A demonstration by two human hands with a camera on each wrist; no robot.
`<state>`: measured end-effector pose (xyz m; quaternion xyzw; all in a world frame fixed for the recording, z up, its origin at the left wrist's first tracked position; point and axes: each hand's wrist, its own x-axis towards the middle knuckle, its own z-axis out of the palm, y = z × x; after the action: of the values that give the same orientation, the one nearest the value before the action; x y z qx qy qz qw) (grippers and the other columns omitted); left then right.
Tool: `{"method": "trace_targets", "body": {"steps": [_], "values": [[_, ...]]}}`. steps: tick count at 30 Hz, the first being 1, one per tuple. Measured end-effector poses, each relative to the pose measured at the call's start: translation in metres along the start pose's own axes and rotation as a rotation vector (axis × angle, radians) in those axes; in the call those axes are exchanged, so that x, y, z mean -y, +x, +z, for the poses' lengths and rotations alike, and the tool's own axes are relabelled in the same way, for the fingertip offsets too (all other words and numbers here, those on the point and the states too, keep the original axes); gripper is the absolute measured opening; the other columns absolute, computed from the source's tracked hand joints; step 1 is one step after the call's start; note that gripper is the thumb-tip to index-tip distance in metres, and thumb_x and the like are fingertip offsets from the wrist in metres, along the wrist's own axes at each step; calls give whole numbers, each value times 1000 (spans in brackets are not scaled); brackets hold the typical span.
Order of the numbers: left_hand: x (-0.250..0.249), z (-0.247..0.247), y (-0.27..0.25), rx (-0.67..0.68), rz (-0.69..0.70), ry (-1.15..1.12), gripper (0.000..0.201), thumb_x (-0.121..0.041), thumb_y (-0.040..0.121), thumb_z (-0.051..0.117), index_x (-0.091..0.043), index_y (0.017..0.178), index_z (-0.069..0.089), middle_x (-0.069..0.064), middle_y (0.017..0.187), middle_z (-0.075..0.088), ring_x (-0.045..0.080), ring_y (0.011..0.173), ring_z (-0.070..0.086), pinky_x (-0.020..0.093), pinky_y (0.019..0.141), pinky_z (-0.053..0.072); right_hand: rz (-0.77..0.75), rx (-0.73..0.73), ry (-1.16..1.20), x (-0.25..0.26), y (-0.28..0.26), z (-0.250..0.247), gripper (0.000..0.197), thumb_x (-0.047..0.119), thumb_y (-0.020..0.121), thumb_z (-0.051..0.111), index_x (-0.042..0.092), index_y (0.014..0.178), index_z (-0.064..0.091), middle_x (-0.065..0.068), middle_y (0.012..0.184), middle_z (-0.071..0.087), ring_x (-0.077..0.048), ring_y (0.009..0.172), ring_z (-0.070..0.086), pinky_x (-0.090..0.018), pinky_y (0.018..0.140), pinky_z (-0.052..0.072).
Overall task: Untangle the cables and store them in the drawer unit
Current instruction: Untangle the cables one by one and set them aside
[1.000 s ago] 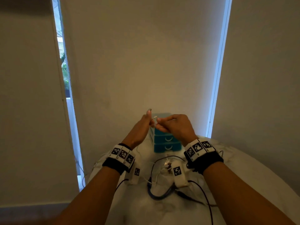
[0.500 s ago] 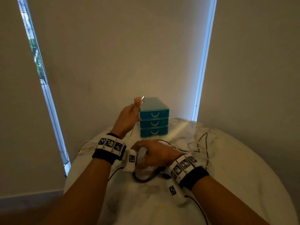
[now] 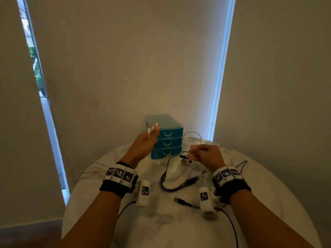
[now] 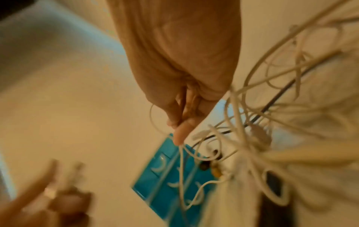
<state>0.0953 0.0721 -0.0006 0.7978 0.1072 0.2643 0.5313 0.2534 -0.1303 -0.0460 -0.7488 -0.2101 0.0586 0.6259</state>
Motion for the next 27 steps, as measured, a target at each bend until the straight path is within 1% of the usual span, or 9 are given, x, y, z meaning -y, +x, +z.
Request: {"method": "trace_targets", "body": {"steps": [3,7,9,12,17,20,22,24,27], "values": [[8,32,7,30,-6,-16,40,-60,101,59,-24,103,78,-7,89,78,7,85,75,24,72,57,-80,-86,284,10,-16,-1,11,12,102,70,8,105,80,-12,96,83,-29,98,81,-42,95,64],[29,60,11,-12,-78,-83,24,-48,98,71,-29,83,72,-19,47,57,-4,50,53,11,46,38,-182,-64,481,11,-38,6,27,16,106,65,15,133,67,-8,111,82,-23,103,80,-32,86,66],[43,65,10,-23,-103,-64,32,-51,94,75,-22,79,73,-17,54,60,3,58,52,15,48,37,-198,-28,499,4,-42,7,28,19,108,61,18,136,65,-6,113,82,-23,105,79,-29,82,65],[52,68,6,-26,-164,-100,57,-66,91,70,-10,94,77,-7,68,60,9,60,50,19,50,36,-142,27,638,-1,-43,3,31,17,109,59,14,139,62,-11,118,80,-28,111,78,-31,87,65],[41,72,-7,13,-43,-168,63,-77,90,58,-18,93,78,-15,56,51,5,52,41,19,47,32,-62,35,891,0,-44,2,30,9,105,65,0,133,63,-22,120,78,-33,116,76,-33,93,64],[40,67,-11,130,-2,-267,61,-72,100,48,-22,102,83,-6,66,53,3,50,38,20,46,29,-65,-2,881,-2,-48,0,22,6,105,65,-5,124,66,-24,118,78,-32,114,77,-35,97,63],[42,64,-11,141,32,-262,57,-69,95,62,-15,93,80,-2,69,55,5,52,39,23,49,31,-60,4,844,-2,-52,-2,22,8,105,65,-5,122,67,-23,118,78,-31,114,77,-35,98,63],[42,61,-8,65,35,-310,52,-63,90,75,-12,85,72,-1,68,55,10,53,38,26,50,29,-41,55,713,0,-54,-1,29,19,103,70,1,126,66,-18,117,80,-28,112,78,-39,100,62],[46,53,-2,-51,27,-598,30,-46,100,69,-17,94,71,-5,72,61,8,50,31,23,43,21,-96,150,340,-6,-53,-2,44,37,93,82,12,126,69,-6,114,82,-22,109,78,-47,105,60]]}}
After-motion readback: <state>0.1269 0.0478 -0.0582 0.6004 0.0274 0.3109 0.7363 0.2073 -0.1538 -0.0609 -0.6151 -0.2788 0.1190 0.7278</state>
